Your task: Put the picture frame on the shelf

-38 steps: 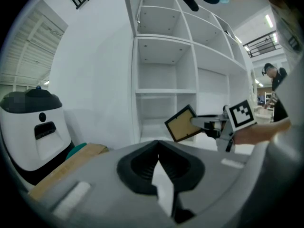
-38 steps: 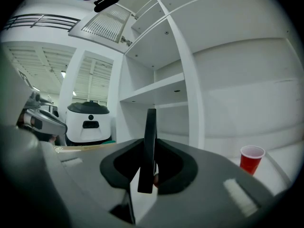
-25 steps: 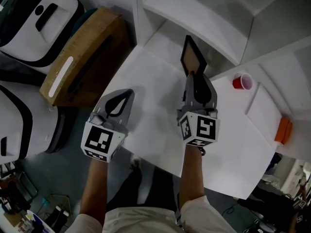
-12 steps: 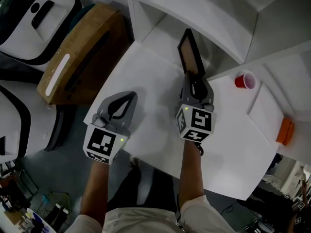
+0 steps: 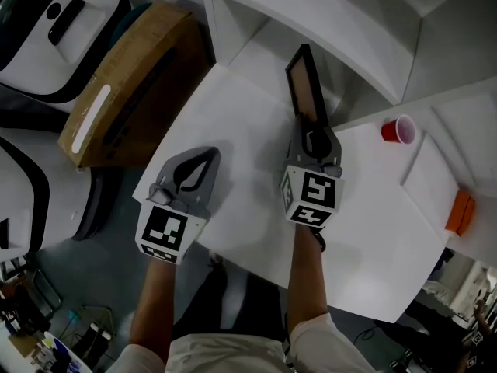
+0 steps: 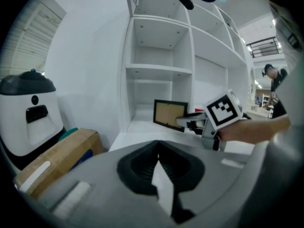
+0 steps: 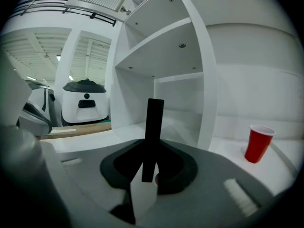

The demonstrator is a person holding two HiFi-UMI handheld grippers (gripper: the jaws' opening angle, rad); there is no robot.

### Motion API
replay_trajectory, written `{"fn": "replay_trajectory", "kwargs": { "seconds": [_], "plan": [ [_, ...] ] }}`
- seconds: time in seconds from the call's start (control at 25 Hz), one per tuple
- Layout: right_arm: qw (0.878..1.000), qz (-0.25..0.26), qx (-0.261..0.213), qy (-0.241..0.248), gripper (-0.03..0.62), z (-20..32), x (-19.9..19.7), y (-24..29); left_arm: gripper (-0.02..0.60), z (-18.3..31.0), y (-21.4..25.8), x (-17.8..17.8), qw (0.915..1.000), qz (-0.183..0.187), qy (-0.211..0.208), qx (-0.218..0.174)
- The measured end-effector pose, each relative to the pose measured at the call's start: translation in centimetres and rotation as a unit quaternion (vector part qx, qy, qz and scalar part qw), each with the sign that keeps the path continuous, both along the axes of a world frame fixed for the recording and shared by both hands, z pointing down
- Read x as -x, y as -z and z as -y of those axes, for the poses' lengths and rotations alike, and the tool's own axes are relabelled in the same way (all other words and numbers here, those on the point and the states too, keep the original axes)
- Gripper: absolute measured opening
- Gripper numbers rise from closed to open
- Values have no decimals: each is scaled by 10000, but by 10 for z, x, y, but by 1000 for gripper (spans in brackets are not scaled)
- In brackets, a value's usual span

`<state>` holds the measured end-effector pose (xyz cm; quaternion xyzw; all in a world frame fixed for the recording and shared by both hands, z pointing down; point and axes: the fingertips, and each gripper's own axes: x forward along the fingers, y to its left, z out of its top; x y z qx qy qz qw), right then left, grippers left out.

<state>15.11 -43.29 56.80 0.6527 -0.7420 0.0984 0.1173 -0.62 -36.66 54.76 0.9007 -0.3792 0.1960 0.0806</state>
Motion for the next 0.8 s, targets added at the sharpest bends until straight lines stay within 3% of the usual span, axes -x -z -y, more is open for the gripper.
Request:
{"fn": "replay_trajectory", "kwargs": {
  "seconds": [0.4,0.8],
  "plan": [
    [9998,-142,37,147,75,15,6,0,3,6,-9,-7,10000,-1,-26,59],
    [9983,-435,163,363,75,30,15,-3,3,22,-3,-12,9995,239,-132,-124]
  ]
}}
